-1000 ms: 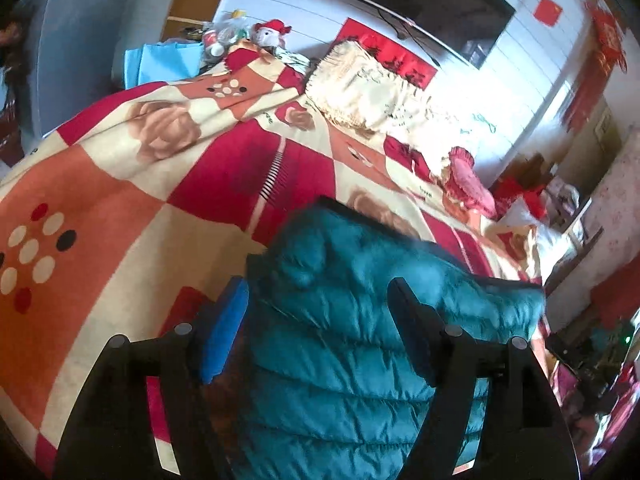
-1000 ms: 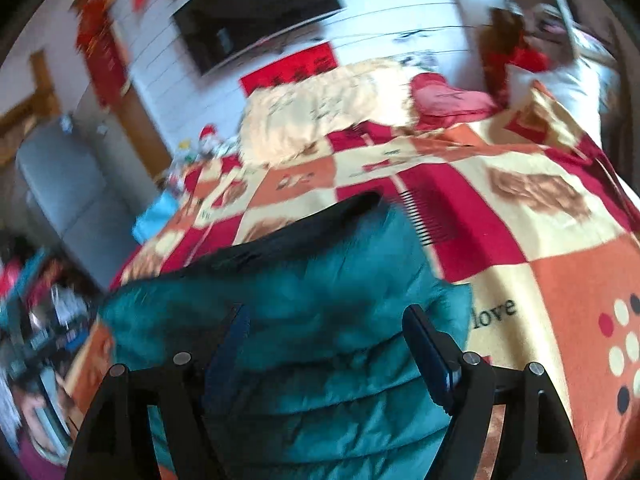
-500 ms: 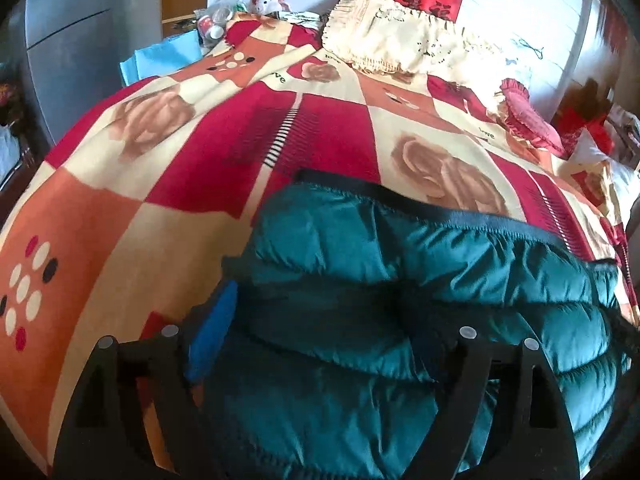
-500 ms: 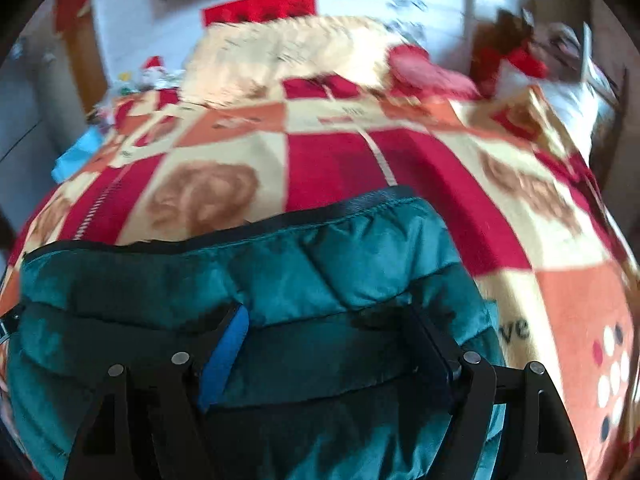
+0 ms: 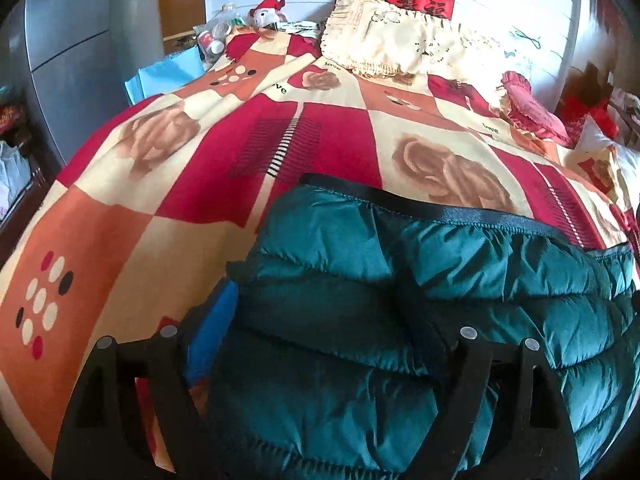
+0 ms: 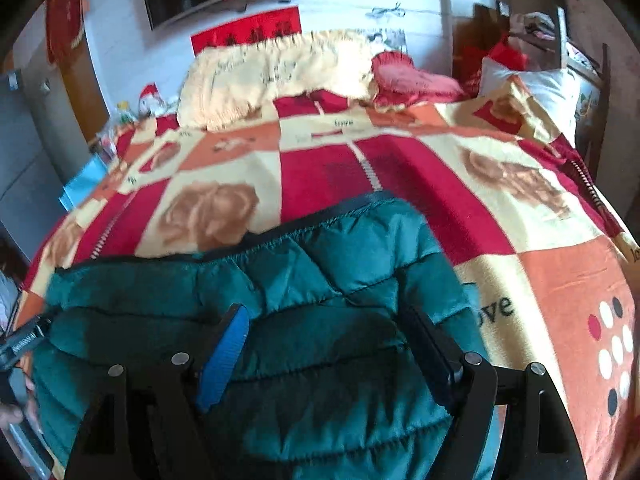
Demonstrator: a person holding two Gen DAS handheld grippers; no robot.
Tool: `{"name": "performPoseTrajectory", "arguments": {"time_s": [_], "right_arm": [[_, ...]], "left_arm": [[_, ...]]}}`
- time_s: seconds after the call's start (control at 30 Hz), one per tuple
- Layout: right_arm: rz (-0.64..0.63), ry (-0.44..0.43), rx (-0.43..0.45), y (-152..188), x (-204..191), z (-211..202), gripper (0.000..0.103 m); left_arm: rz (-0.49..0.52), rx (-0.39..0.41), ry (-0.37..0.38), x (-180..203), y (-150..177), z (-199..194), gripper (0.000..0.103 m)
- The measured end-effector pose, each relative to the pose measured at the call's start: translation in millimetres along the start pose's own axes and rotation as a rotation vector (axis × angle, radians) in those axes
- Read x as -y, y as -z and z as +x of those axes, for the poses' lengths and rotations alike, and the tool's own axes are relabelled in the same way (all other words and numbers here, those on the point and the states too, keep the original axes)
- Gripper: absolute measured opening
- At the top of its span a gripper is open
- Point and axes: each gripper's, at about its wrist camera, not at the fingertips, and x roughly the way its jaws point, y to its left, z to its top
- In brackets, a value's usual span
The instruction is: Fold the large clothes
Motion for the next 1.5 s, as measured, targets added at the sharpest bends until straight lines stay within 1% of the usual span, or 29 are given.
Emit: {"name": "performPoseTrajectory", "arguments": {"time_s": [0.13, 0.2, 0.27, 0.4, 0.57, 0.67, 0.77, 0.97, 1.1, 1.23, 1.27, 1.3, 1.33, 1.4, 1.5], "right_arm": [[-0.023, 0.03, 0.0, -5, 0, 0, 0.081], [-0.019, 0.062, -0.006, -5, 4, 6, 0.081], [0.002, 0.096, -0.04, 0, 11, 20, 0.081], [0.045, 0.088, -0.068, 9, 23, 39, 0.085], [0.028, 0.117, -0.083, 10, 19, 46, 0.086], [0.036, 0.102, -0.075, 9, 20, 38, 0.086], [0.045, 0.058, -0.034, 10, 20, 12, 0.086], [0.021, -0.009, 0.011, 23, 11, -36, 0.086], [0.001, -0.029, 0.023, 35, 2, -53, 0.086], [-0.015, 0.013, -0.006, 47, -4, -46, 0.086], [-0.006, 0.032, -0.046, 51, -4, -36, 0.087], [0.002, 0.043, -0.086, 54, -3, -25, 0.09], [0.008, 0.05, -0.099, 57, -2, -19, 0.094], [0.005, 0.068, -0.086, 58, -2, -15, 0.096], [-0.003, 0.064, -0.086, 56, -1, -22, 0.095]], "left_arm": [[0.012, 0.008, -0.012, 4, 1, 3, 0.083], [0.014, 0.009, -0.012, 4, 1, 4, 0.083], [0.017, 0.016, -0.01, 5, 1, 6, 0.083], [0.027, 0.027, -0.019, 9, 1, 10, 0.084], [0.033, 0.029, -0.029, 11, 2, 12, 0.084], [0.032, 0.032, -0.029, 11, 3, 10, 0.084], [0.04, 0.038, -0.024, 10, 6, 1, 0.084], [0.059, 0.064, 0.014, 5, 18, -31, 0.084], [0.066, 0.072, 0.041, 5, 31, -50, 0.084], [0.07, 0.058, 0.053, 5, 45, -55, 0.084], [0.07, 0.047, 0.053, 6, 48, -54, 0.084], [0.068, 0.031, 0.054, 6, 52, -51, 0.084], [0.061, 0.012, 0.06, 6, 56, -47, 0.084], [0.051, 0.009, 0.067, 4, 60, -46, 0.084], [0.047, 0.003, 0.073, 1, 63, -52, 0.084]]}}
